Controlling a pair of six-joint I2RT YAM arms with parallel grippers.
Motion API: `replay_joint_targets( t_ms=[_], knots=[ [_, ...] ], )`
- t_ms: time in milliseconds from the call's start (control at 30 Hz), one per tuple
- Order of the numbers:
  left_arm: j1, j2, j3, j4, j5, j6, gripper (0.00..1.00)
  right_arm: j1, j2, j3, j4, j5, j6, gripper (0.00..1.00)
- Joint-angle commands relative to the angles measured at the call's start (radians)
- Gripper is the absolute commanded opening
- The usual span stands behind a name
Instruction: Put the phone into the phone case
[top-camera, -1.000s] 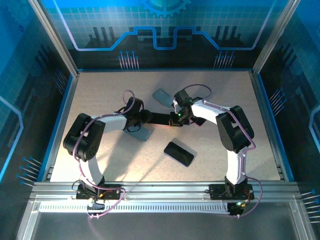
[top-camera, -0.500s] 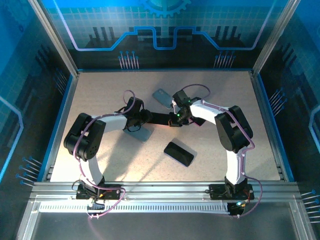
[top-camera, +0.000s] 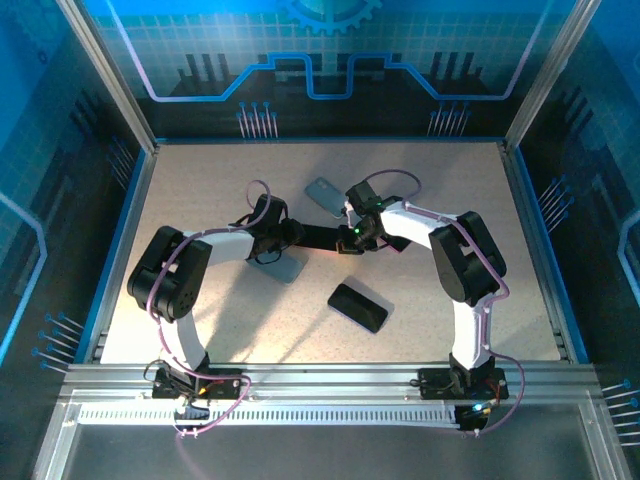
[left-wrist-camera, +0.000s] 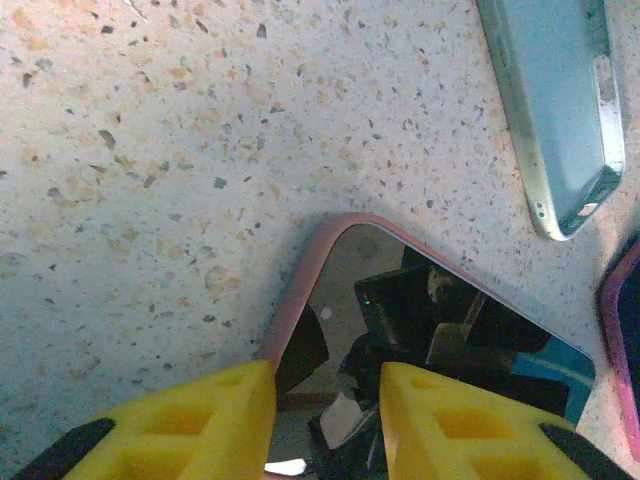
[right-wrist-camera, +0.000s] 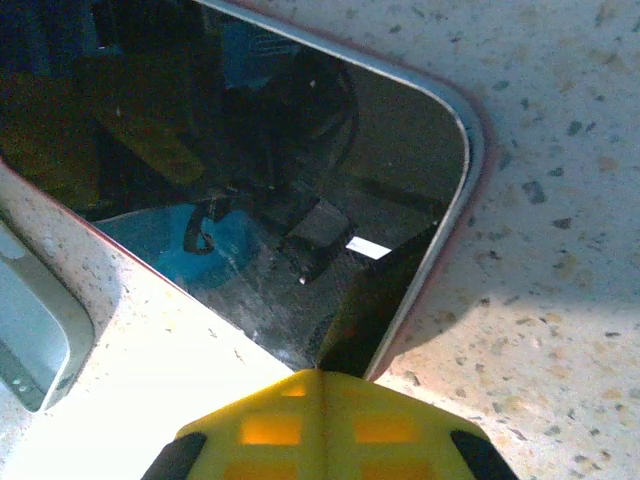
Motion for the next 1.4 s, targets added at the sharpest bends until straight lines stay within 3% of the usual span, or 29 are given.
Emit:
replay_joint_targets(
  t_ms=[0,133,267,533,867,1367],
  knots=[
    [-0.015,0.041,-0.033,-0.017,-0.006,0.003,0.34,0.074,0.250,-0.121,0.006,0.029,0.011,0.00],
    [-0.015,0.040,-0.033,-0.021,-0.007,0.005,0.34,0.070,0.202,-0.117,-0.011,0.038,0.003,0.00],
    [-0.015,0.029,-0.031,-0.032,-0.013,0.014,0.34,0.046,0.061,-0.106,-0.024,0.032,0.003,0.00],
    [-0.015,0.033,-0.029,-0.030,-0.016,0.015,0.34,0.004,-0.128,0.039,-0.132,0.058,-0.033,0.00],
    [-0.015,0.039,-0.028,-0.028,-0.015,0.014,0.34,-0.004,-0.082,0.140,-0.154,0.052,-0.053,0.00],
    [-0.015,0.040,-0.023,-0.030,-0.013,0.014,0.34,-0.004,0.030,0.127,-0.106,0.061,-0.045,0.00]
  ],
)
